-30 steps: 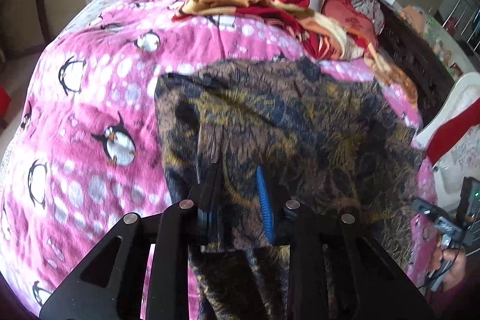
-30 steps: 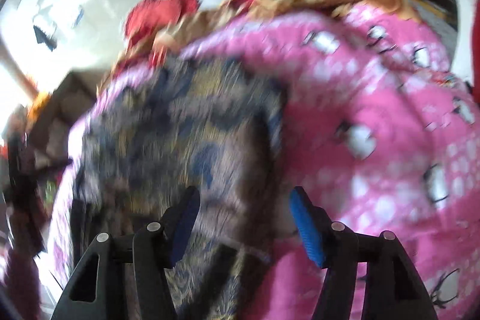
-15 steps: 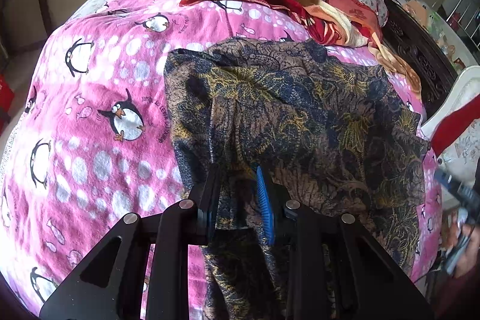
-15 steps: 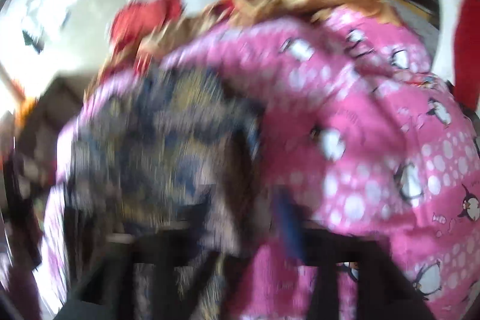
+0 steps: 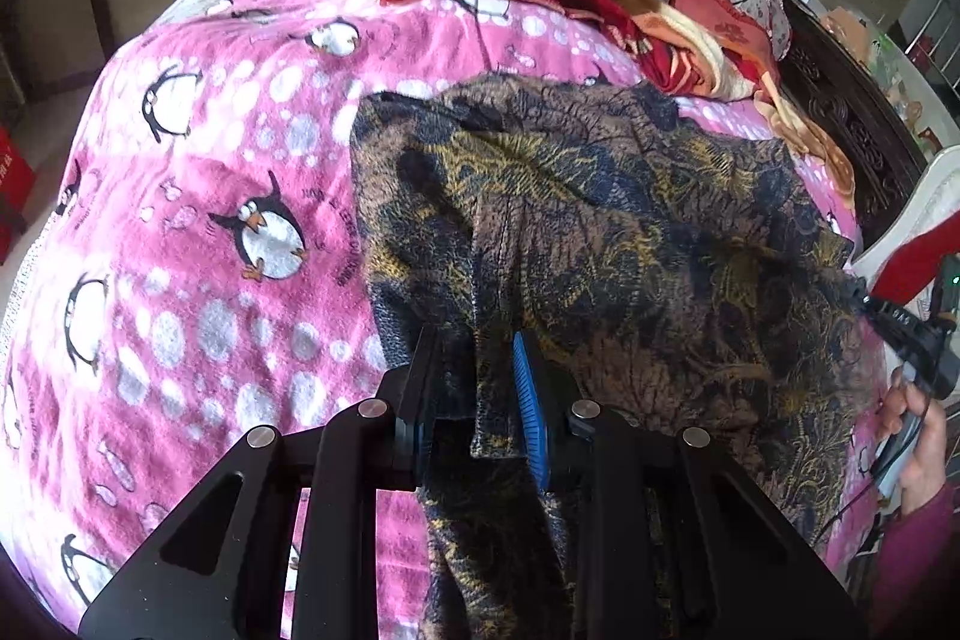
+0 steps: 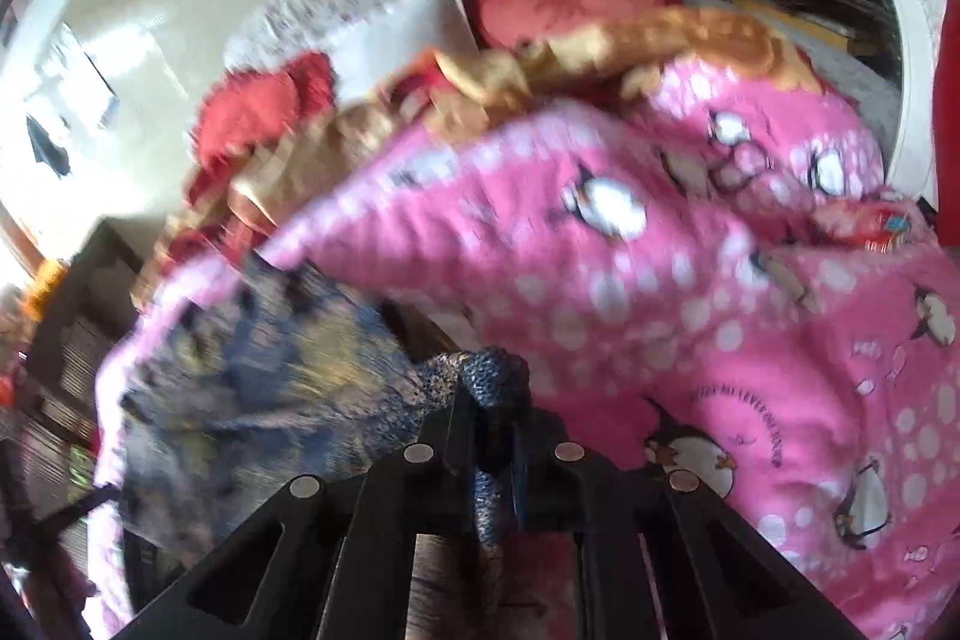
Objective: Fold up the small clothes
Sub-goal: 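Fold the garment edge over with the right tool while the left tool holds it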
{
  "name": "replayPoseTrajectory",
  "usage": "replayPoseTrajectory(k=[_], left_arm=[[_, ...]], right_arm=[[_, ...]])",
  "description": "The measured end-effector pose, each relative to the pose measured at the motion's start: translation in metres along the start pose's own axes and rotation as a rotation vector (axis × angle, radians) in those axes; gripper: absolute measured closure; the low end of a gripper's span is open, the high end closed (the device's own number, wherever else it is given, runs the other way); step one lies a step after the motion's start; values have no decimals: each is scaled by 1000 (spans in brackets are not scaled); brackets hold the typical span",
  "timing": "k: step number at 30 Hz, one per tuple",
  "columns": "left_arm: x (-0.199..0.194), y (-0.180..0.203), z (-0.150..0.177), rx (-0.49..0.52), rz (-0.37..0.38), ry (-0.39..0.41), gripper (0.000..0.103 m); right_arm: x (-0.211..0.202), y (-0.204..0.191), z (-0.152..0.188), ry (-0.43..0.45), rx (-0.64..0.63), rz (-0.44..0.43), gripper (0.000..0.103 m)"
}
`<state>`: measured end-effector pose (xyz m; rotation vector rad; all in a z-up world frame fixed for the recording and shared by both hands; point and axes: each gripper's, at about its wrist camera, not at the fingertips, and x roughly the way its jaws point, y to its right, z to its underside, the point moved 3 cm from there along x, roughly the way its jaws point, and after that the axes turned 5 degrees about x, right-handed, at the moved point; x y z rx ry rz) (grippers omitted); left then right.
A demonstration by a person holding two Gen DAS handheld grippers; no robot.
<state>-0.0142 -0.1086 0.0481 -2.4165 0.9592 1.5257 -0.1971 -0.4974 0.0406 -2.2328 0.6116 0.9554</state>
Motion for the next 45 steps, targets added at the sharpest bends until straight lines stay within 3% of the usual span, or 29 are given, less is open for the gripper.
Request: replayPoseTrajectory(k=[1, 3, 4, 5, 7, 11, 15, 16, 18, 20, 22, 25, 27, 28, 29, 33, 34, 36, 38, 43, 45], left_arm=[[1, 1, 0, -4, 6, -2, 79], [0, 5, 0, 7, 20, 5, 79], [1, 8, 0, 19, 17, 6, 79], [3, 10, 0, 28, 13, 3, 79], [10, 13, 0, 37, 9, -12, 71], [26, 16, 4, 28, 3, -41, 66], [31, 18, 6, 39, -24, -60, 65], [26, 19, 7, 41, -22, -62, 65], [16, 18, 8, 46, -11, -48, 65], [9, 16, 9, 46, -19, -43, 65], [3, 14, 12, 22, -10, -36, 65], [-2, 17, 21, 3, 9, -41, 65], [-4, 20, 26, 21, 6, -51, 65], [-4, 21, 29, 35, 0, -56, 65], [-5, 22, 31, 44, -5, -59, 65], [-9, 18, 36, 50, -21, -63, 65], [-10, 16, 36, 45, -21, -58, 65], [-14, 12, 35, 29, -11, -47, 65], [-15, 10, 35, 17, -4, -42, 65], [-14, 13, 32, 4, 8, -45, 65], [-16, 17, 33, 10, 12, -45, 65]], right_arm=[[6, 2, 3, -20, 4, 2, 95], [-1, 6, 3, -12, 17, -4, 81], [-13, 8, 3, 8, 32, 2, 66], [-23, 9, 4, 19, 38, 9, 59], [-48, 7, 13, 38, 24, -12, 59], [-59, -18, 54, -78, -124, -71, 59], [-31, -14, 96, -213, -290, 146, 60], [-31, -7, 99, -228, -267, 141, 60], [-48, 5, 94, -188, -162, 53, 60], [-60, 10, 84, -135, -109, 5, 43], [-63, 12, 71, -72, -86, 10, 37], [-48, 10, 44, -26, -18, -10, 37], [-30, 10, 31, -49, 36, -40, 43], [-20, 10, 24, -60, 53, -41, 63], [-17, 12, 17, -51, 52, -31, 75], [-5, 25, -4, 26, 51, 127, 75], [-7, 29, -6, 28, 75, 129, 75], [-21, 39, -8, 40, 140, 55, 75], [-35, 34, 2, 14, 110, 7, 74], [-15, 9, 27, -70, -82, 61, 67], [2, 9, 15, -56, -53, 79, 67]])
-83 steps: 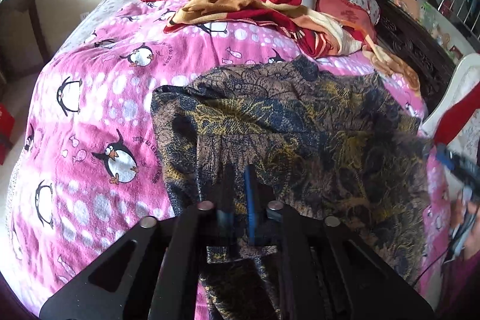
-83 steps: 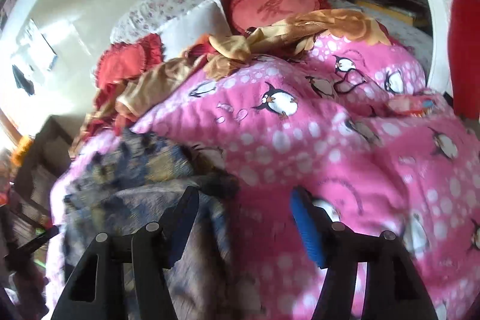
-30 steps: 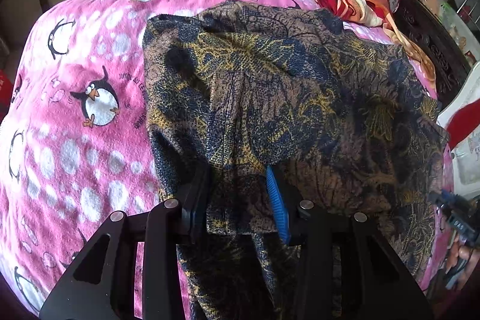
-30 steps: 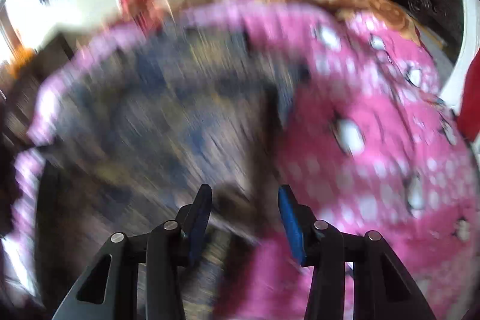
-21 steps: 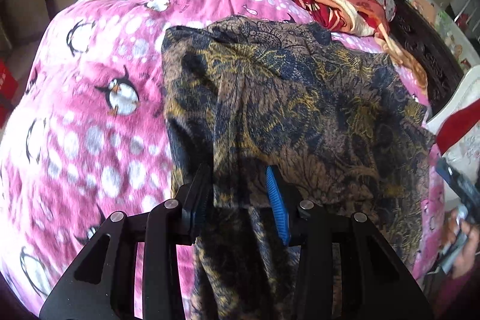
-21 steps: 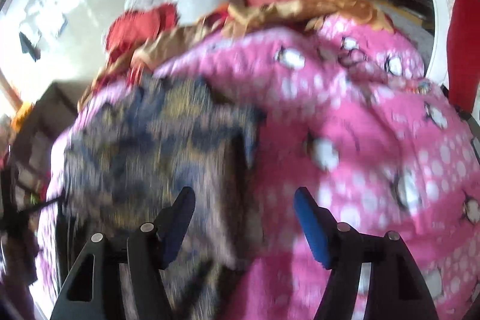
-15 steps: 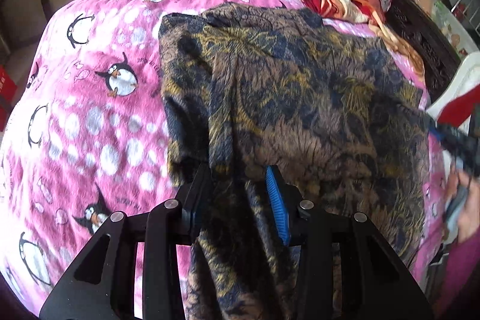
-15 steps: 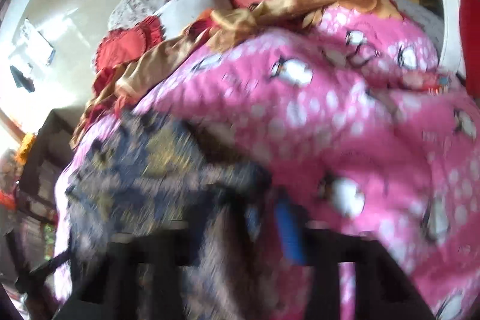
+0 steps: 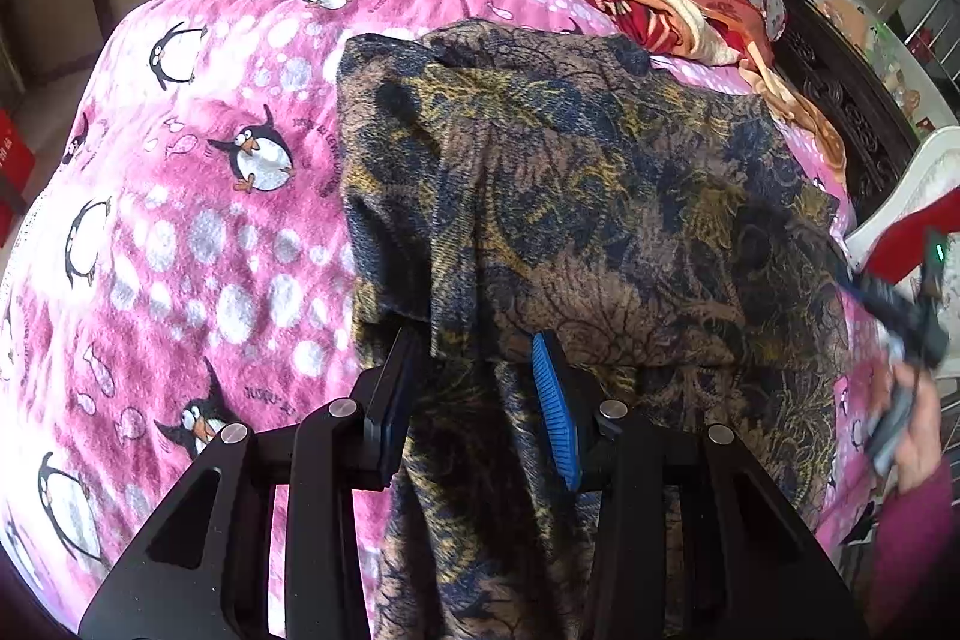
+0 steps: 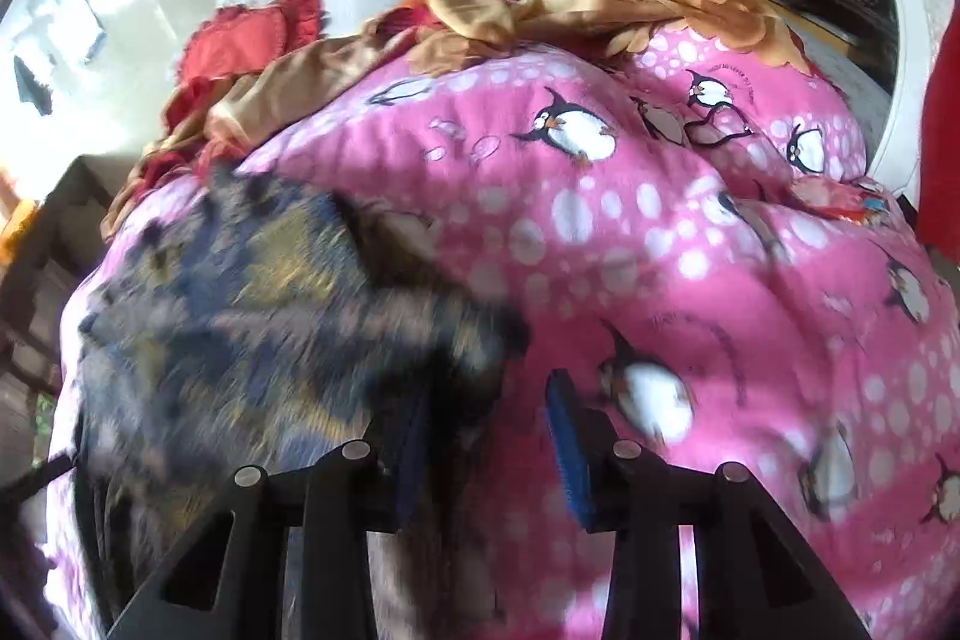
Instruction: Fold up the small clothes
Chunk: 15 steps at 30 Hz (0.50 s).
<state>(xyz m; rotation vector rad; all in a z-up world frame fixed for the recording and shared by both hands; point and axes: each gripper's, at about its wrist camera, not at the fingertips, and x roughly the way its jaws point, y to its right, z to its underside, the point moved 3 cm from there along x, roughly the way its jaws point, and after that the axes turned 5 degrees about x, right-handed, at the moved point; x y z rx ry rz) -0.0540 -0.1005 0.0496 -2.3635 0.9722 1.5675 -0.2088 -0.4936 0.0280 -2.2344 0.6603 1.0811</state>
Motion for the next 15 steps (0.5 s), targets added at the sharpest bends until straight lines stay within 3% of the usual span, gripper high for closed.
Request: replayPoseTrajectory(k=[3, 7, 9, 15], left_arm=[[-4, 3, 4, 22, -10, -1, 65], [-11, 0, 11, 13, -4, 2, 65], [-14, -3, 15, 7, 1, 6, 65], [-18, -8, 34, -18, 9, -11, 65]], right_arm=[[11, 12, -29, 35, 139, -62, 66], [2, 14, -34, 18, 184, -98, 64], [-17, 15, -23, 22, 148, -89, 50], [-37, 1, 52, -110, 8, -144, 50]])
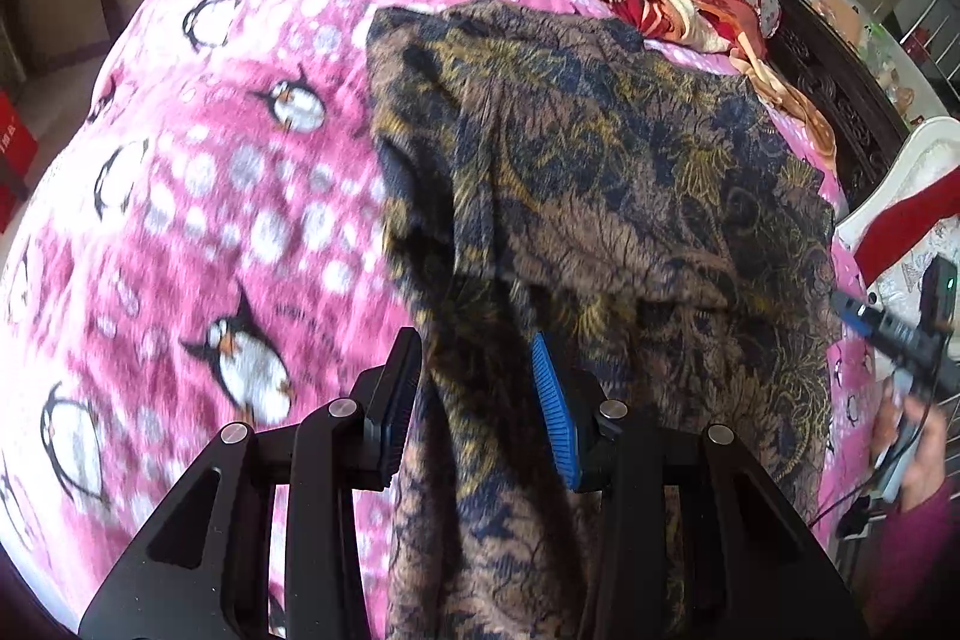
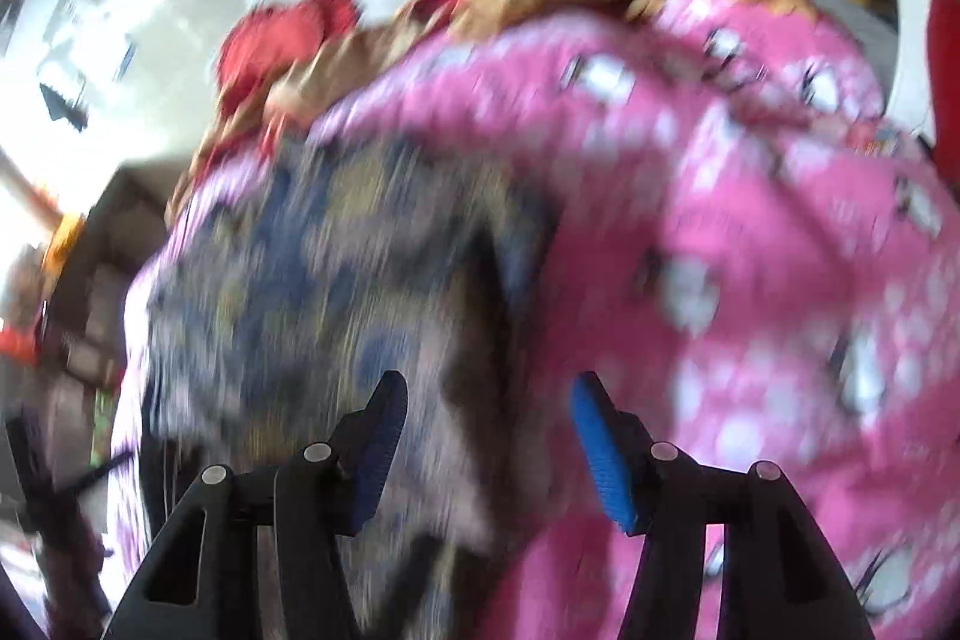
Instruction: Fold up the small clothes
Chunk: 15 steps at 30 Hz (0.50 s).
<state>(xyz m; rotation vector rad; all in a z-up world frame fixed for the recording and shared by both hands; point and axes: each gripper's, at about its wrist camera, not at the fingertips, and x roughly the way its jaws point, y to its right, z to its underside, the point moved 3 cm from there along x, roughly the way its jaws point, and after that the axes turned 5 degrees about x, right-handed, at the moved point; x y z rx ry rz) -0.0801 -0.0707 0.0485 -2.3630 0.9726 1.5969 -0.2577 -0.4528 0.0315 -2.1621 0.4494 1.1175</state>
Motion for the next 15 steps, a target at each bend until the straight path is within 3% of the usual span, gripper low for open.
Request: replayPoseTrajectory(k=[1, 2, 5, 8, 11, 12, 13, 14, 15], left_arm=[[-1, -1, 4, -6, -1, -5, 65], [-4, -1, 7, -11, 0, -8, 65], [-16, -3, 19, -13, 8, 0, 65], [-26, -5, 31, 5, 0, -4, 65], [-35, -8, 44, 4, 0, -6, 64], [-37, -9, 48, 2, 2, -9, 57], [-38, -12, 53, -4, 5, -10, 50], [-40, -14, 58, -12, 8, -9, 48], [-41, -16, 64, -20, 13, -9, 47]], right_arm=[[3, -2, 11, -12, -21, 9, 66], [6, -3, 18, -18, -42, 27, 94], [3, 1, 23, 4, -55, 50, 95], [2, 10, 21, 30, -52, 150, 98], [-5, 8, 27, 19, -27, 109, 98], [-14, 6, 29, 28, -20, 71, 96], [-26, 3, 34, 30, -13, 28, 85], [-31, -1, 38, 23, -13, 9, 54], [-36, -3, 44, 11, -15, -5, 40]])
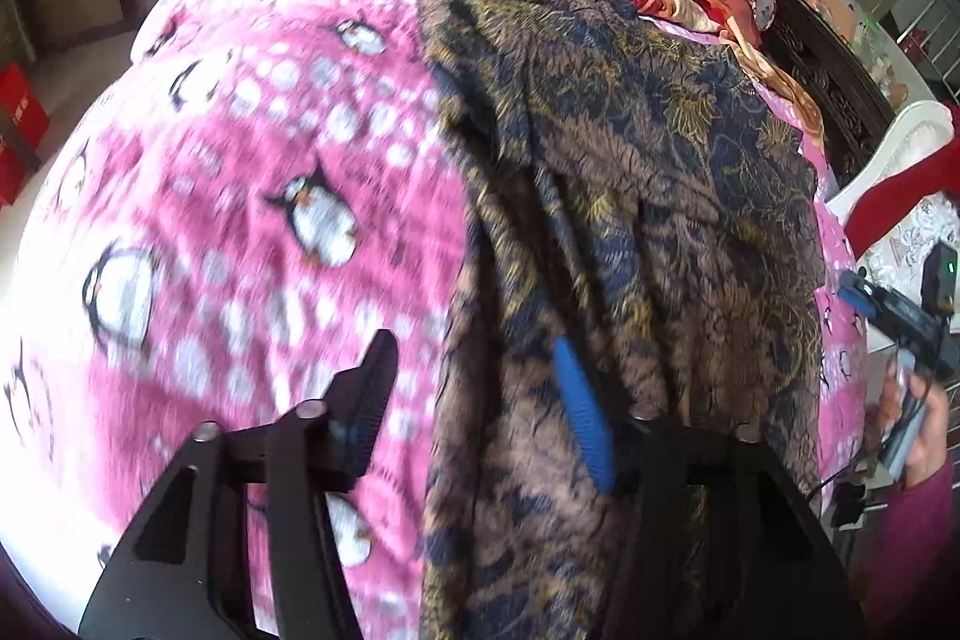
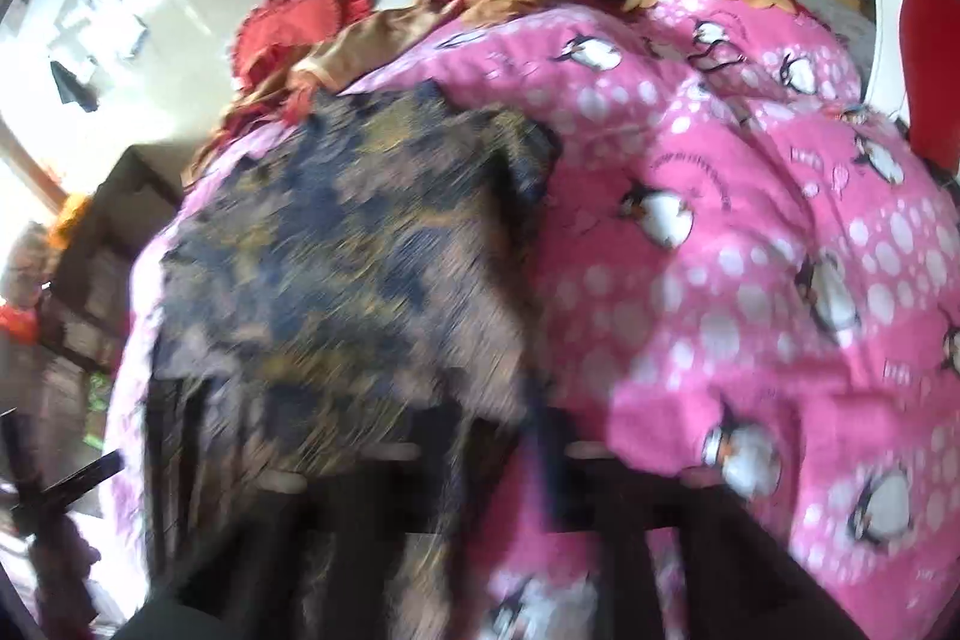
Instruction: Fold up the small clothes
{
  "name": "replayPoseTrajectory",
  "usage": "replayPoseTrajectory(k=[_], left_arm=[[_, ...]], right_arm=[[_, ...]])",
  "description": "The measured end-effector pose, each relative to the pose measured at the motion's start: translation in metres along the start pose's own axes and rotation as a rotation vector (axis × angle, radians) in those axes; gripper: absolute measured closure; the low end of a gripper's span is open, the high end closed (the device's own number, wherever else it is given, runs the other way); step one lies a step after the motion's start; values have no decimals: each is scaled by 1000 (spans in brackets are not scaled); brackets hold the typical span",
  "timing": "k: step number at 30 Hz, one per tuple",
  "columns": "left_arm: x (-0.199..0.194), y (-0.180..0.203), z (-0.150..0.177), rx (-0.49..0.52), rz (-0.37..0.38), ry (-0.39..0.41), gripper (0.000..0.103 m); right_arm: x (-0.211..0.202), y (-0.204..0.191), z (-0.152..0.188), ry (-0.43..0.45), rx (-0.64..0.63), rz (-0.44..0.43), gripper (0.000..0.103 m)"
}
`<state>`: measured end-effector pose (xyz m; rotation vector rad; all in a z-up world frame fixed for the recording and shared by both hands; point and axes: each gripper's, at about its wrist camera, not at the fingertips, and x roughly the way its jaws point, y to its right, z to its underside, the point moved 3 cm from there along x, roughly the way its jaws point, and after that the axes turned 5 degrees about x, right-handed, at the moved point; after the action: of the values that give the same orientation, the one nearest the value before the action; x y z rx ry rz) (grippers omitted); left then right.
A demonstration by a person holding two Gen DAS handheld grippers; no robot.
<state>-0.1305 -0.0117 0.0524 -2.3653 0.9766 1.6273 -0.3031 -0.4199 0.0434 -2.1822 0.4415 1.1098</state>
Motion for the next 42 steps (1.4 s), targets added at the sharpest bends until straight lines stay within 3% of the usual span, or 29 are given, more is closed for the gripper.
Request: replayPoseTrajectory(k=[1, 3, 6, 9, 10, 11, 16, 21, 24, 27, 28, 29, 33, 36, 39, 42], left_arm=[[0, -2, 5, -4, 1, -6, 47], [2, -5, 14, -10, -4, -23, 47], [4, -7, 23, -17, -9, -44, 47], [-1, -5, 30, -13, -5, -47, 47], [-2, -4, 31, -7, -6, -45, 47], [-5, -4, 33, 1, -9, -44, 47], [-14, -10, 45, 20, -29, -35, 47], [-8, -16, 53, -7, -46, -62, 47], [-15, -17, 57, 10, -28, -35, 47], [-16, -20, 62, 13, -37, -40, 47], [-15, -21, 64, 8, -33, -49, 47], [-15, -22, 66, 3, -31, -57, 47], [-17, -17, 78, 17, -24, -78, 47], [-21, -12, 92, 49, -20, -93, 47], [-25, -10, 106, 56, -15, -97, 47], [-28, -11, 115, 48, -12, -99, 47]], right_arm=[[-4, -4, 10, -8, -8, -20, 33], [-4, -11, 27, -36, -33, -37, 33], [8, -17, 47, -57, -23, -57, 43], [28, -19, 60, -76, -23, -42, 76], [30, -22, 63, -62, -40, -24, 99], [30, -23, 64, -61, -54, -10, 100], [-2, -17, 57, -2, -139, 85, 101], [14, -8, 60, -18, -126, 160, 101], [-3, -6, 59, -16, -45, 60, 97], [-32, -14, 68, -58, -45, -91, 77], [-46, -20, 75, -78, -83, -126, 64], [-56, -24, 82, -101, -115, -148, 56], [-93, -37, 116, -245, -223, -237, 55], [-104, -41, 146, -286, -293, -200, 53], [-93, -36, 202, -367, -284, -198, 52], [-73, -29, 241, -357, -312, -111, 52]])
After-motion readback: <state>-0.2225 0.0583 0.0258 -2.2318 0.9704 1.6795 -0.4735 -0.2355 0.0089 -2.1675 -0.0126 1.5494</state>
